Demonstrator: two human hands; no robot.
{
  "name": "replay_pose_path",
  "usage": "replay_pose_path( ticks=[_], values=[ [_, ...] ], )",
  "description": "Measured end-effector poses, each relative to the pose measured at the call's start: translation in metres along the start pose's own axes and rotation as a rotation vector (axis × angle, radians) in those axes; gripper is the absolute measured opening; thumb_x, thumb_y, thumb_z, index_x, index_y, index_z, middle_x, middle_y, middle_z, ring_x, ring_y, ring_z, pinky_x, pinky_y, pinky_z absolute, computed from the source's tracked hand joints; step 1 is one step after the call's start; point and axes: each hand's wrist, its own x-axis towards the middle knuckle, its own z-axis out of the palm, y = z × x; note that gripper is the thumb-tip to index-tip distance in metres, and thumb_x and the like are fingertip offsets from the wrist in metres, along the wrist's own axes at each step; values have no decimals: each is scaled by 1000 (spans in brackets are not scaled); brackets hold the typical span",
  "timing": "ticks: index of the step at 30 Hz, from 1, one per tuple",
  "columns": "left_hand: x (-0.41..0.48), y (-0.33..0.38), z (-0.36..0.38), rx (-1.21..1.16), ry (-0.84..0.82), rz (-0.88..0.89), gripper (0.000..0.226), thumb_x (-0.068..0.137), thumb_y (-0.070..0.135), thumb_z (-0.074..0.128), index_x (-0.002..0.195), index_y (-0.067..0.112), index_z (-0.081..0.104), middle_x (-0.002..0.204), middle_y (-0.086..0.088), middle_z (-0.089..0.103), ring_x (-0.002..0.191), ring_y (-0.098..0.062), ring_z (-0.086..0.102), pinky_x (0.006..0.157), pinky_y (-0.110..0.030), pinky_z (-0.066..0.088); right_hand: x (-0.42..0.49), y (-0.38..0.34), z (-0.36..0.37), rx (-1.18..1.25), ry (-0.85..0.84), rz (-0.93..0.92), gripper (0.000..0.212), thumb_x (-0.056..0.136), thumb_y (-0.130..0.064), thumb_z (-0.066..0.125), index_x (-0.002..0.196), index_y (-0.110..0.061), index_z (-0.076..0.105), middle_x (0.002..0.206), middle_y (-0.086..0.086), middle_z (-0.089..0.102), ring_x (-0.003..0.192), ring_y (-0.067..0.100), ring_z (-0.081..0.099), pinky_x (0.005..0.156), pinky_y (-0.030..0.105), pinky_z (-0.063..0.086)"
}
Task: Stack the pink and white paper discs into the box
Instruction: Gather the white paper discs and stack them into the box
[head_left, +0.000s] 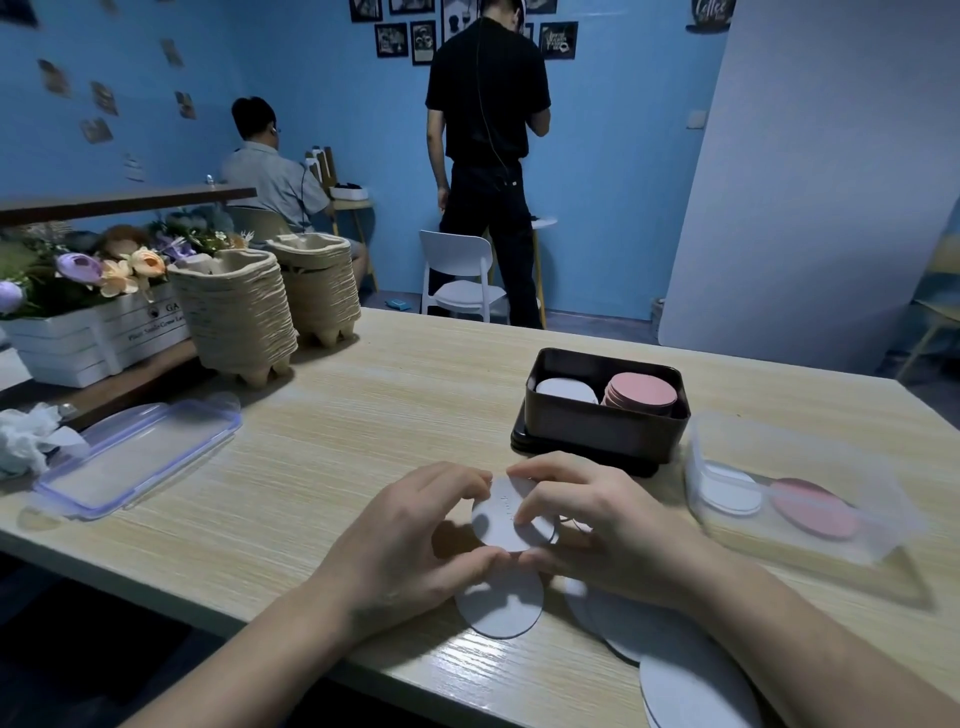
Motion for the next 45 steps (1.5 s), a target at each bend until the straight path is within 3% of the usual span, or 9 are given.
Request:
replay_pose_path(
  ticks=[2,12,19,24,32,38,45],
  values=[
    [0,0,0,-18,5,-7,41,87,53,74,113,24,62,128,7,69,118,-7,64,90,-35,57,0,0,-1,8,20,-10,23,94,-48,72,99,-26,67,140,-6,54,127,1,52,94,18,50],
    [3,3,1,-19,17,45,35,82,43,81,106,22,65,125,1,71,118,-9,66,91,-30,58,1,-1,3,7,31,-24,26,89,-41,79,105,-26,66,144,0,57,129,12,56,96,28,53],
    [2,5,0,-13,-22,31,41,83,49,81,109,23,63,121,5,70,110,-13,67,84,-35,58,1,-2,2,0,6,-32,27,87,-39,81,104,-27,65,142,-2,56,126,11,56,93,27,53],
    [3,7,-1,23,-94,45,42,84,51,78,112,24,62,116,7,70,106,-11,67,83,-34,57,2,-7,-1,-40,-39,-32,34,86,-55,73,105,-27,66,137,-3,59,125,11,56,98,31,53],
    [-3,7,-11,-64,-175,-69,42,87,54,70,116,23,65,105,15,66,96,-4,64,78,-32,58,-5,3,-20,4,-14,48,37,83,-48,82,108,-24,69,124,-7,60,113,7,61,90,34,54],
    [-4,15,-16,25,-341,-67,61,71,69,75,119,35,59,109,19,60,102,-1,55,83,-33,53,-7,6,-22,12,-29,79,39,82,-52,82,108,-26,69,123,-9,59,112,9,61,88,34,53],
    [-2,15,-15,4,-341,-95,50,73,63,75,111,34,60,102,19,58,95,-4,56,78,-35,54,-7,5,-23,-16,-72,108,40,82,-53,80,111,-28,68,127,-12,57,117,3,56,96,29,50]
  ],
)
